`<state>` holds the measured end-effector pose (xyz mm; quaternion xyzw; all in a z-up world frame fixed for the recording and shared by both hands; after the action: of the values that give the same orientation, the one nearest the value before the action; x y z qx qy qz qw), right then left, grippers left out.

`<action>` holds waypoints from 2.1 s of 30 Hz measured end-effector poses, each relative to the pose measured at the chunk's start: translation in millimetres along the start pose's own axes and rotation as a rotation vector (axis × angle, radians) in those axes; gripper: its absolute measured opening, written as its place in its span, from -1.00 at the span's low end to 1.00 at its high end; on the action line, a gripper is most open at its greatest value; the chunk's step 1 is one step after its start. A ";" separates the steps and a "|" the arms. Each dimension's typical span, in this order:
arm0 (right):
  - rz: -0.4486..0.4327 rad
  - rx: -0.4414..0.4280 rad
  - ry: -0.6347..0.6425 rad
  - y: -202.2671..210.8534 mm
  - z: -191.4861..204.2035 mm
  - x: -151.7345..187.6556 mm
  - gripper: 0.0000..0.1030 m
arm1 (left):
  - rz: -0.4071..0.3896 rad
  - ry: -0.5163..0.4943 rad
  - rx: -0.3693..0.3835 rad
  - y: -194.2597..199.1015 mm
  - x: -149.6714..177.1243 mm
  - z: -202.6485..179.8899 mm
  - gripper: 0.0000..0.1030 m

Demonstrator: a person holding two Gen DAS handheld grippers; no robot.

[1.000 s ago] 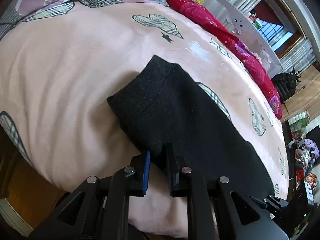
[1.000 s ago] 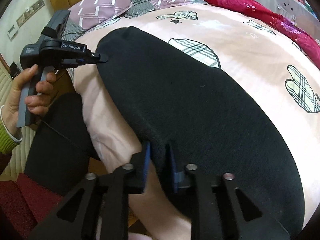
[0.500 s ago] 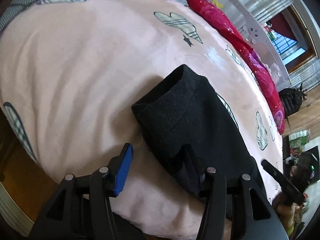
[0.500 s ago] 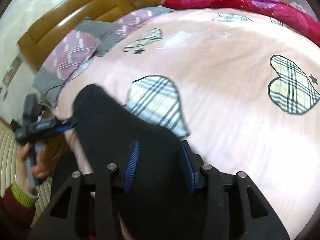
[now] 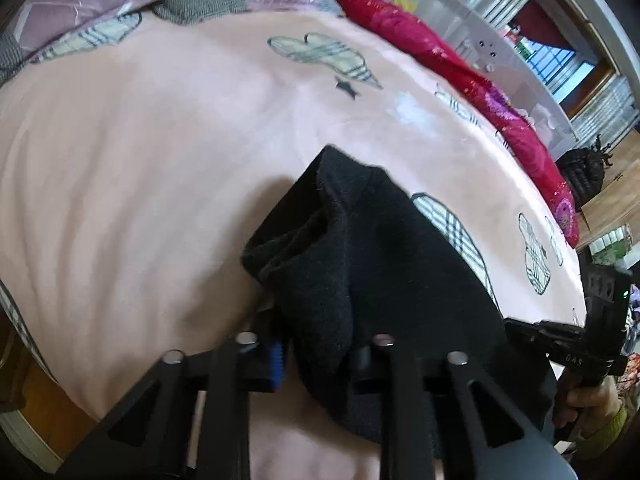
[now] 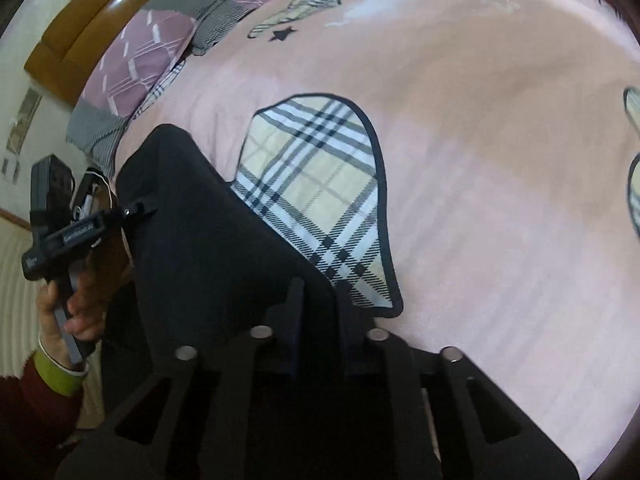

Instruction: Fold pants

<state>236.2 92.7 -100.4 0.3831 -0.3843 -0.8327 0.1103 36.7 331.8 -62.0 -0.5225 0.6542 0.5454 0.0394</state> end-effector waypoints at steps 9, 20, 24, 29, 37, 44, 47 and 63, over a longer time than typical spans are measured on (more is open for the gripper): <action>-0.100 0.108 0.204 13.6 35.5 -47.4 -0.93 | -0.075 -0.041 -0.013 18.0 -16.9 8.0 -0.67; -0.145 0.121 0.023 20.2 11.5 -20.0 -0.37 | -0.080 -0.010 -0.048 45.3 -18.6 24.0 -0.08; -0.232 0.104 -0.035 70.2 7.9 6.8 0.07 | -0.095 -0.086 -0.002 64.3 -21.7 -4.0 -0.07; -0.302 0.099 -0.140 124.6 -5.2 60.0 0.07 | -0.060 -0.218 0.110 62.6 -10.6 -68.2 0.17; -0.336 0.156 -0.294 178.7 -24.0 156.7 0.07 | 0.102 -0.487 0.302 34.4 47.8 -187.6 0.19; -0.371 0.183 -0.495 211.1 -39.0 230.1 0.07 | 0.236 -0.703 0.455 23.4 112.7 -285.5 0.21; -0.378 0.207 -0.555 220.3 -43.9 254.2 0.07 | 0.275 -0.787 0.502 21.8 134.5 -319.0 0.24; -0.498 0.356 -0.946 249.2 -90.5 321.2 0.23 | 0.517 -1.106 0.747 9.9 204.2 -447.1 0.35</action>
<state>54.9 -280.7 -134.7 0.0599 -0.4245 -0.8370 -0.3400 169.2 -137.9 -2.6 0.0507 0.7842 0.4620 0.4111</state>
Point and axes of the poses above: each gripper's, at about its wrist camera, not at the fingertips, and y roughly against the way its jaws point, z to its left, x to its underside, the point moved 2 cm from there along -y, roughly the way its jaws point, and after that the axes turned 12 degrees about -z, right-handed, at the moved point
